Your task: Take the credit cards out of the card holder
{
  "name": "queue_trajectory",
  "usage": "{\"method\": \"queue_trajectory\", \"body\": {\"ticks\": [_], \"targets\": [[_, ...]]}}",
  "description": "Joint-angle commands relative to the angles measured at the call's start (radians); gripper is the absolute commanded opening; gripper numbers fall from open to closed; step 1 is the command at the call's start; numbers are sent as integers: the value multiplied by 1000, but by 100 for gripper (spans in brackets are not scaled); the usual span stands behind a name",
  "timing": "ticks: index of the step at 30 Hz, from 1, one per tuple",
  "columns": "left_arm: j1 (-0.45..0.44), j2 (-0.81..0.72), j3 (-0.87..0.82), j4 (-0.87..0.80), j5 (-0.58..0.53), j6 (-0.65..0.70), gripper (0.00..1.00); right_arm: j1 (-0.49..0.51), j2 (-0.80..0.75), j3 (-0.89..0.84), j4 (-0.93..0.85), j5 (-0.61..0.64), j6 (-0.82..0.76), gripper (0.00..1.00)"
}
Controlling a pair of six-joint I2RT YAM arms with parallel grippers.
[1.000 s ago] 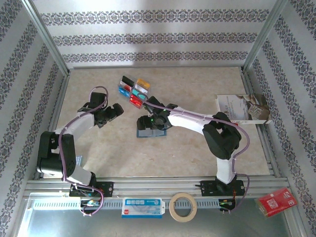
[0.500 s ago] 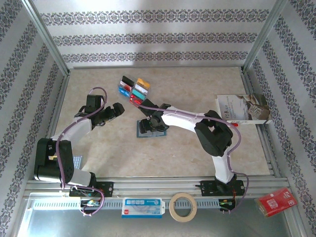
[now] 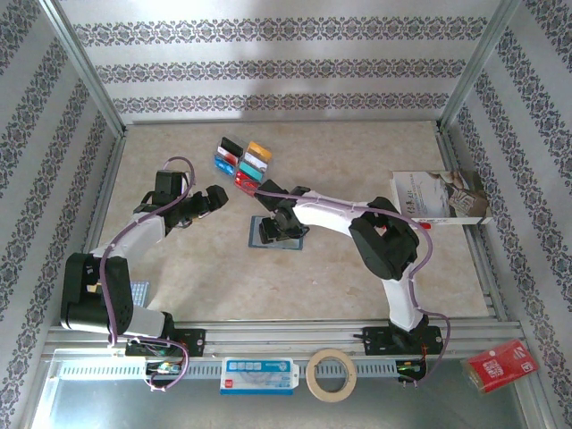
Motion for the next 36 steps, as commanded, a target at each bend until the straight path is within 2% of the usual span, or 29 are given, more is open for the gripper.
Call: {"method": "queue_trajectory", "body": {"ticks": [1, 7, 11, 16, 23, 29, 31, 36], "targets": [[12, -21, 12, -11, 79, -7, 97, -15, 40, -32, -38, 5, -18, 54], [5, -3, -17, 15, 185, -68, 79, -31, 37, -64, -7, -7, -56, 42], [-27, 21, -22, 55, 260, -127, 67, -43, 22, -77, 54, -61, -108, 39], [-95, 57, -26, 86, 263, -182, 54, -49, 23, -48, 67, -95, -101, 38], [-225, 149, -20, 150, 248, -257, 43, -53, 13, -81, 91, -113, -97, 38], [-281, 229, 5, 148, 214, -262, 34, -58, -4, -108, 121, -126, -95, 37], [-289, 248, 12, 151, 212, -266, 33, -57, -6, -111, 123, -127, -96, 37], [-294, 294, 12, 188, 220, -289, 23, -60, -10, -117, 131, -122, -91, 37]]}}
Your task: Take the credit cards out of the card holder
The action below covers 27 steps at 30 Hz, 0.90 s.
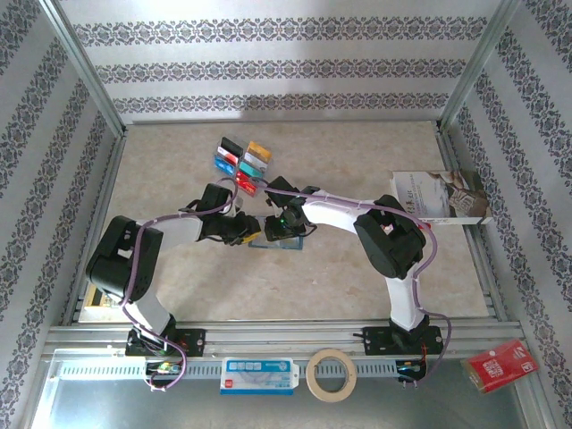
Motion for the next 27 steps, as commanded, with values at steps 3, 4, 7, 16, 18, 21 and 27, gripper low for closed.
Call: {"method": "queue_trajectory", "body": {"ticks": [3, 4, 7, 16, 18, 21, 27], "targets": [[-17, 40, 19, 101, 22, -42, 17, -8, 16, -36, 12, 4, -7, 37], [-19, 42, 18, 111, 27, -47, 16, -9, 16, -36, 11, 4, -8, 37], [-22, 44, 19, 105, 19, -42, 16, -9, 15, -37, 14, 4, -4, 37], [-25, 105, 21, 32, -41, -14, 11, -10, 1, -48, 22, 29, 13, 37], [-26, 114, 21, 2, -65, -2, 10, -9, -19, -60, 26, 62, 24, 37], [-26, 112, 16, -32, -95, 10, 9, -2, -63, -76, 25, 133, 39, 39], [-25, 110, 3, -62, -113, 38, 7, 1, -124, -85, -18, 267, 81, 40]]}}
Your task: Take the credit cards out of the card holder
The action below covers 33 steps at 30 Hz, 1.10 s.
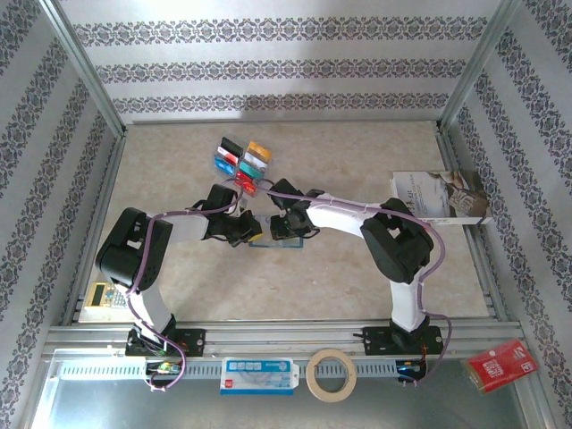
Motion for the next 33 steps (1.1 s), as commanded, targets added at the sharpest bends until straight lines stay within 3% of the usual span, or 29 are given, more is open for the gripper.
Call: {"method": "queue_trajectory", "body": {"ticks": [1, 10, 22, 28, 33], "targets": [[-10, 32, -18, -116, -99, 33, 7, -4, -64, -26, -42, 130, 43, 40], [-13, 6, 9, -110, -78, 35, 7, -35, -172, -101, 16, 171, 118, 41], [-67, -26, 85, -124, -96, 28, 15, -93, -309, -209, 150, 113, 178, 45], [-66, -40, 94, -133, -93, 36, 17, -128, -279, -214, 255, -163, 147, 46], [-53, -55, 91, -158, -128, 52, 18, -130, -187, -189, 324, -309, 218, 35]]}}
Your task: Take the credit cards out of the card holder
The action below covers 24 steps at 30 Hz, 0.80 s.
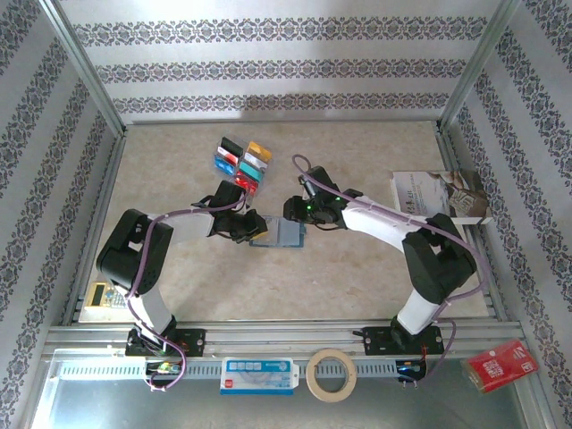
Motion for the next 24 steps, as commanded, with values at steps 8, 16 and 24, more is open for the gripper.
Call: {"method": "queue_trajectory", "body": {"ticks": [8, 16, 24], "targets": [[37, -57, 16, -71, -58, 51, 17, 16, 159, 48, 95, -169, 142, 21], [40, 0, 69, -107, -66, 83, 12, 14, 194, 52, 89, -171, 147, 19], [40, 31, 89, -121, -74, 98, 12, 13, 233, 62, 101, -210, 158, 17]]}}
